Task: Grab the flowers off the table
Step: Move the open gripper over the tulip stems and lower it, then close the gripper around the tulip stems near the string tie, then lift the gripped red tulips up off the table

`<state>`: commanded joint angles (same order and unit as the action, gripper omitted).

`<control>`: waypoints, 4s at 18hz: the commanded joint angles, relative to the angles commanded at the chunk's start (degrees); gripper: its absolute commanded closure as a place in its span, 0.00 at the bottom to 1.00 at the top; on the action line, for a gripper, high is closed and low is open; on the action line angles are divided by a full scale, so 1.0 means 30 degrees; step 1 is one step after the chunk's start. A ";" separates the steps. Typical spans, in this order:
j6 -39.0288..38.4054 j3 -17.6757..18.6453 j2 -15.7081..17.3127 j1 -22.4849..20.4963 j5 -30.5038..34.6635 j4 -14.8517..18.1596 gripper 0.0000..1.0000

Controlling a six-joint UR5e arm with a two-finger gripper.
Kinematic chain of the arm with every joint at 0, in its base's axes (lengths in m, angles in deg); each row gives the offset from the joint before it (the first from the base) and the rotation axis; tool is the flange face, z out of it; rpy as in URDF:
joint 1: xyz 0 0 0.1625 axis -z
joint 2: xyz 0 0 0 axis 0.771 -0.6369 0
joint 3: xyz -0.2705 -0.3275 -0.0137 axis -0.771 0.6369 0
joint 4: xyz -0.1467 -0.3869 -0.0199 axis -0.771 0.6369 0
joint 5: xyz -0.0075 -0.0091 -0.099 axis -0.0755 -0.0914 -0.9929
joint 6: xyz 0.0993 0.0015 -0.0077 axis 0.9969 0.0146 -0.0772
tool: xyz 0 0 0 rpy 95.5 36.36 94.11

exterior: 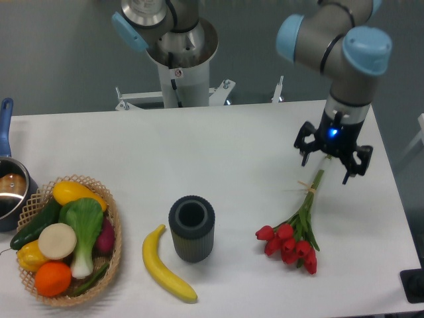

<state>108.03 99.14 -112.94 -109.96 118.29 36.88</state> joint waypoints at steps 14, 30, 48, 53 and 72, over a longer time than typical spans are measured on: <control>-0.0587 -0.0645 -0.2786 0.0352 0.0146 -0.0064 0.00; -0.0030 -0.0556 -0.3724 0.0820 0.2139 -0.0123 0.38; -0.2195 -0.0761 -0.3548 0.0908 0.1963 -0.0181 0.77; -0.2344 -0.0907 -0.3403 0.0937 0.1963 -0.0181 0.77; -0.4014 -0.1669 0.1021 0.0176 -0.8369 -0.0211 0.77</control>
<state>95.99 94.13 -109.87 -109.43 93.18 36.25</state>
